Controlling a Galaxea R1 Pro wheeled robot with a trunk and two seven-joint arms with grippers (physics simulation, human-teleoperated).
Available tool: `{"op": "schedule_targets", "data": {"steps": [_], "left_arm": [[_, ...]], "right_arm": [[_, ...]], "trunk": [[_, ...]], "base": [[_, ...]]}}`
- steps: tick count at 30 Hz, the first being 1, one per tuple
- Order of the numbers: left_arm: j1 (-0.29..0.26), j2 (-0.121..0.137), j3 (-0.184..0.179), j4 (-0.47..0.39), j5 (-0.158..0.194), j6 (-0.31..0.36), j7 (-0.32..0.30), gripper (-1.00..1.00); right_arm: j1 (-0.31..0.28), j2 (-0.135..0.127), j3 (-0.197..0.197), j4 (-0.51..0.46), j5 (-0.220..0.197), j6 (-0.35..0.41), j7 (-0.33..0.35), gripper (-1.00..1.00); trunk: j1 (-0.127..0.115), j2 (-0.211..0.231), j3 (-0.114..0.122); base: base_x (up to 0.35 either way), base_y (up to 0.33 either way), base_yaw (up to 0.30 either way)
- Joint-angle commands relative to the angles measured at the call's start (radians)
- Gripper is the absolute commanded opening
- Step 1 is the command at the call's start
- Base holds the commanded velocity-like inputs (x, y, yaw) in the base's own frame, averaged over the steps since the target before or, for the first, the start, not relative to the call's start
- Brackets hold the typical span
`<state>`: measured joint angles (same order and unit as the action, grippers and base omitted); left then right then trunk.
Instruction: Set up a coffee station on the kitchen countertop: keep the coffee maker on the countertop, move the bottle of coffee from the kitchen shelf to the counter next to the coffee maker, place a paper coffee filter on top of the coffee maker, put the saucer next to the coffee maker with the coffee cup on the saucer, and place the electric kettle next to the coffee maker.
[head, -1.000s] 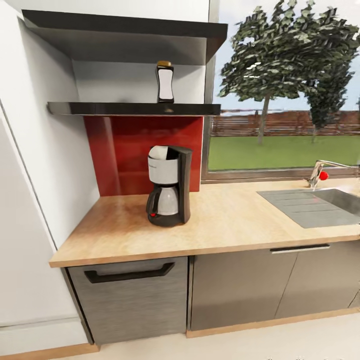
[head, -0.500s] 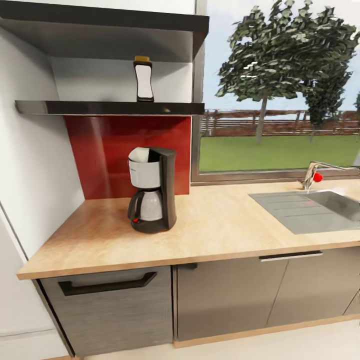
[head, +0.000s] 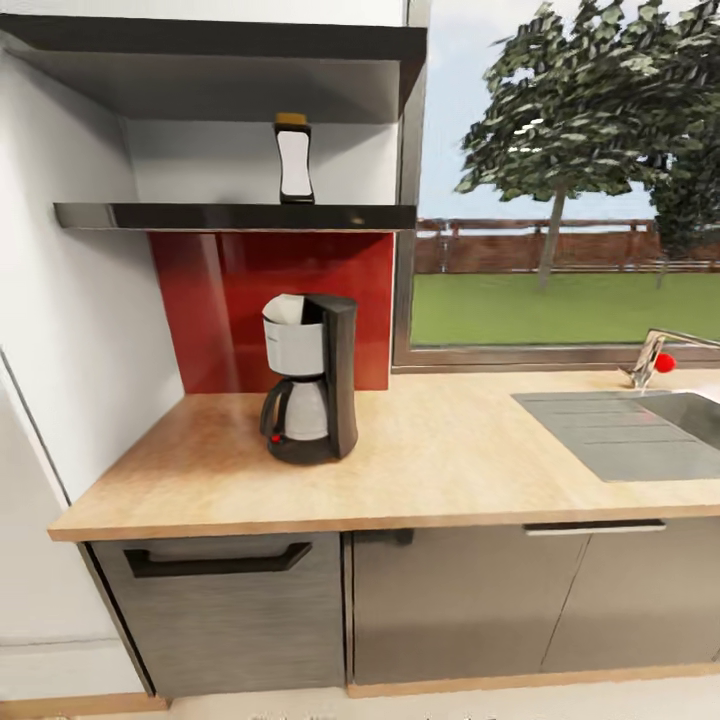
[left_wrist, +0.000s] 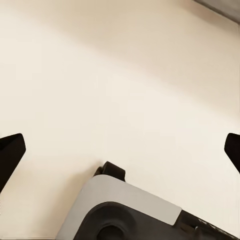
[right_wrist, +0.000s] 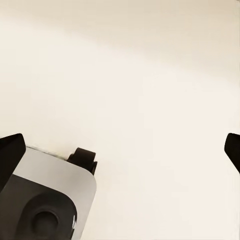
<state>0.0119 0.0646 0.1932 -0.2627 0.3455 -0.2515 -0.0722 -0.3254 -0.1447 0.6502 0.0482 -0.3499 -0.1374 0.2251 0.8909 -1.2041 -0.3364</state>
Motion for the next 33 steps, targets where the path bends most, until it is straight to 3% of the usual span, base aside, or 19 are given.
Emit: {"op": "schedule_targets", "data": {"steps": [1,11,27,33], "left_arm": [[0.0,0.0,0.002,-0.001,0.01,0.0,-0.007,1.0],[0.0,-0.001,0.0,0.0,0.009,0.001,-0.008,1.0],[0.0,-0.002,0.001,-0.002,0.009,0.0,-0.008,1.0],[0.001,-0.001,-0.016,-0.121,0.005,0.009,-0.039,1.0]], "right_arm": [[-0.001,0.001,0.008,0.004,-0.011,-0.006,0.007,1.0],[-0.001,-0.001,0.008,0.004,-0.009,-0.006,0.008,1.0],[0.002,-0.001,0.008,0.003,-0.008,-0.005,0.008,1.0],[0.002,-0.001,0.008,0.003,-0.009,-0.005,0.007,1.0]], "trunk": [[0.0,-0.001,-0.001],[0.0,-0.001,-0.001],[0.0,-0.001,-0.001],[0.0,-0.001,-0.001]], "base": [[-0.188,-0.144,0.105],[-0.196,-0.199,0.026],[0.014,-0.096,0.0],[0.003,-0.004,0.0]]}}
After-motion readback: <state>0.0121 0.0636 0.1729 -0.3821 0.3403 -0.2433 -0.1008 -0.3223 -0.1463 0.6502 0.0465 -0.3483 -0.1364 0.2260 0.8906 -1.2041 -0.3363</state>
